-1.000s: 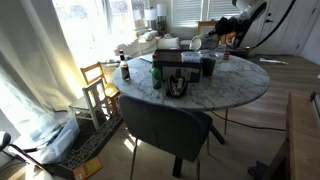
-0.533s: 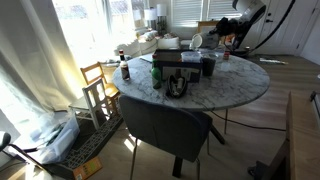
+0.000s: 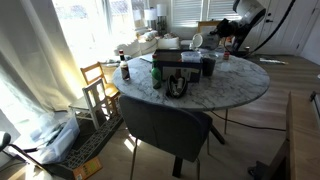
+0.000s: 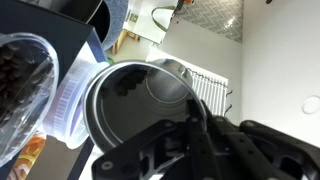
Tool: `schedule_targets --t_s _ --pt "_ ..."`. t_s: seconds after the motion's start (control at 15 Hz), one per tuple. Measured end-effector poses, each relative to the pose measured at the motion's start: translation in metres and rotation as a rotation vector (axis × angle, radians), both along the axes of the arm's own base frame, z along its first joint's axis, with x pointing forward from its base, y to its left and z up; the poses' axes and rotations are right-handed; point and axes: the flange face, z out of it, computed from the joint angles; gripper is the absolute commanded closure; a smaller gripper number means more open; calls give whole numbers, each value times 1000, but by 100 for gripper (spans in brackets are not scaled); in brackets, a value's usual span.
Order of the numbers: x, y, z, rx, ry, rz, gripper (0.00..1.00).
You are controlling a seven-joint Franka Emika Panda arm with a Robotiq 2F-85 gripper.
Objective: Pick up the silver cup and pour its contents into the clear cup on the table, put the silver cup back on the table
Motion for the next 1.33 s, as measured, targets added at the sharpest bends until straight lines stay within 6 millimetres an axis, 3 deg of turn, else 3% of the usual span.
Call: schedule_targets --t_s 1.33 --pt "3 -3 -2 85 -44 -16 99"
